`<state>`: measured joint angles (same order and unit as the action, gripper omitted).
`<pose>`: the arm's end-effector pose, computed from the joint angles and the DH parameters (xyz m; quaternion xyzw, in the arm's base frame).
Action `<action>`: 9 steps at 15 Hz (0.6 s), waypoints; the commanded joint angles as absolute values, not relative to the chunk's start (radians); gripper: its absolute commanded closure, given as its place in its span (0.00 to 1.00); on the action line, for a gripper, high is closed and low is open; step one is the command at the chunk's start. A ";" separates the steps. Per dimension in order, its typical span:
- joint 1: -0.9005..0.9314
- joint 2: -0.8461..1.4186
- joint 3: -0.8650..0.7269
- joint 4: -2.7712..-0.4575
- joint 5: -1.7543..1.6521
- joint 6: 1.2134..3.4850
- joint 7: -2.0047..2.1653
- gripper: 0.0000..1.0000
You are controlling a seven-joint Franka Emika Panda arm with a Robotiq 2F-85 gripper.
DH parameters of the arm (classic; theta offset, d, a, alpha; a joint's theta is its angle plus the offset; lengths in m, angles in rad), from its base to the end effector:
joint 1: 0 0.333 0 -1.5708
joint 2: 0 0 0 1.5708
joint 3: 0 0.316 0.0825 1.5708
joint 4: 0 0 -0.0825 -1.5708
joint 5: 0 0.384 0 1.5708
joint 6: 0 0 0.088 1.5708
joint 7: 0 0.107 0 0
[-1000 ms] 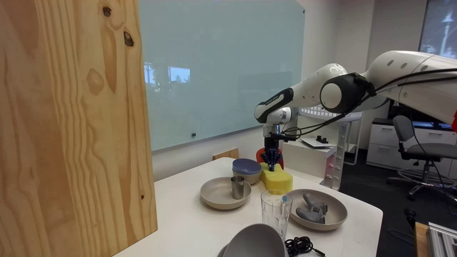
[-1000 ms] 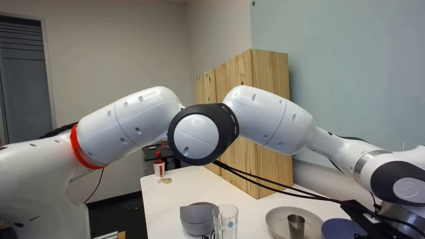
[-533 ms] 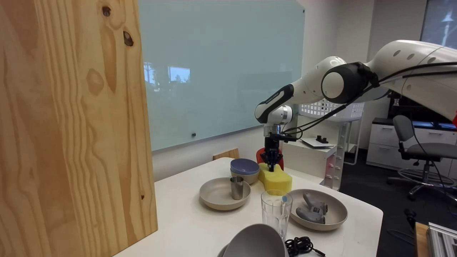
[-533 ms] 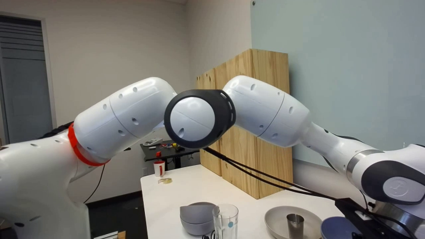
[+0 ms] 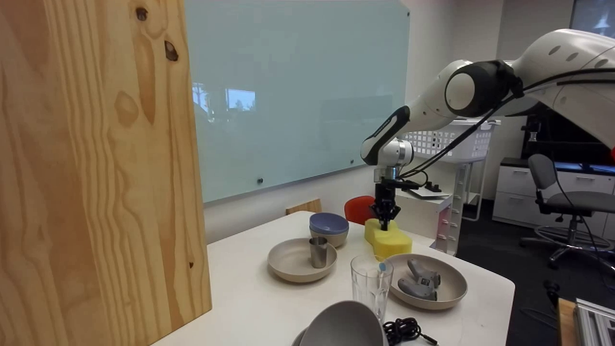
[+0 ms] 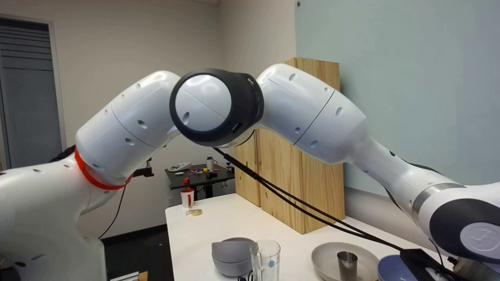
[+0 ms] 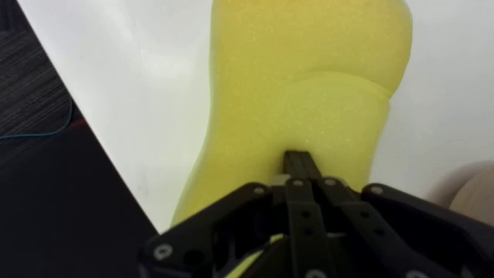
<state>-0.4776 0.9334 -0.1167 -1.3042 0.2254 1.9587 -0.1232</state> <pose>0.6076 -0.3722 0.1580 -0.9524 0.2692 0.1095 0.0922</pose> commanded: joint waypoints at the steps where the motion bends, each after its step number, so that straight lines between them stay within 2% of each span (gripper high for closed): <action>1: -0.497 0.918 -0.128 -1.350 0.233 1.986 -0.134 1.00; 9: -0.481 0.980 -0.117 -1.191 0.213 1.927 -0.129 1.00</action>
<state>-0.4914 0.9296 -0.1222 -1.2696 0.2235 1.9516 -0.1235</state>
